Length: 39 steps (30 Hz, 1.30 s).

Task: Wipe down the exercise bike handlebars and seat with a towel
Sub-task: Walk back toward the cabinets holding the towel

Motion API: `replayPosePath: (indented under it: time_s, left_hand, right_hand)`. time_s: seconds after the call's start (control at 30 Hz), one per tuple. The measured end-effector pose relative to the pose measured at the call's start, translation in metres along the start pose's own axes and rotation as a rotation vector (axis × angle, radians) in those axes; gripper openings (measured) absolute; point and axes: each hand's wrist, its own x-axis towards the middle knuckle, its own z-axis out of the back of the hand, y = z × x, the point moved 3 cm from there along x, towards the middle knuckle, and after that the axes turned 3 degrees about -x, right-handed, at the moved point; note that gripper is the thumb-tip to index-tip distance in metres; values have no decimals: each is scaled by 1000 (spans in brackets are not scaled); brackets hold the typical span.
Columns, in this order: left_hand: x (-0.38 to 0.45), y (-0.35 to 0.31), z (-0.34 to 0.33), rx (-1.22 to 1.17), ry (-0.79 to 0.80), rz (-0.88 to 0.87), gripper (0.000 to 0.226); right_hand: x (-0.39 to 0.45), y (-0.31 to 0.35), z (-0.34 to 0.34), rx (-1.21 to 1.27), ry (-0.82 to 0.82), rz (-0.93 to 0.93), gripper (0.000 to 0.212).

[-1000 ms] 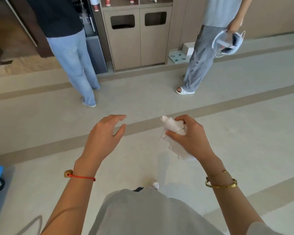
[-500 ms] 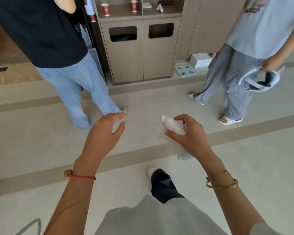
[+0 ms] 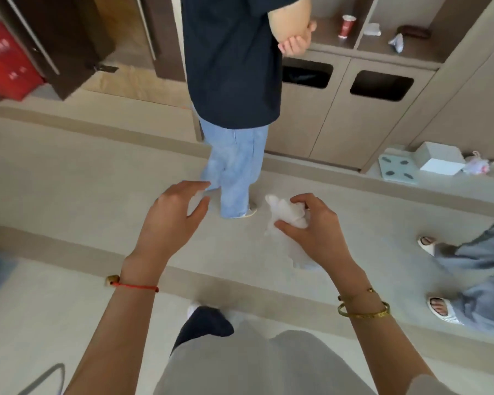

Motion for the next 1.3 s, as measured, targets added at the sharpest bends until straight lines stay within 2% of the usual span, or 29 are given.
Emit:
replayPosePath:
  time_s: [0.37, 0.73, 0.9, 1.07, 1.3]
  left_hand:
    - [134, 135, 44, 80, -60, 135, 31]
    - [344, 290, 133, 145, -36, 78, 31]
    - [444, 323, 127, 109, 9, 8, 32]
    - [546, 332, 94, 69, 73, -52, 31]
    - [700, 316, 57, 50, 30, -133, 31]
  right_hand:
    - [196, 71, -104, 31, 144, 83, 52]
    - [402, 189, -212, 34, 54, 74, 53]
    - [484, 204, -223, 45, 22, 32, 56]
    - [563, 191, -212, 27, -47, -34, 58]
    - [707, 176, -168, 4, -127, 14, 56]
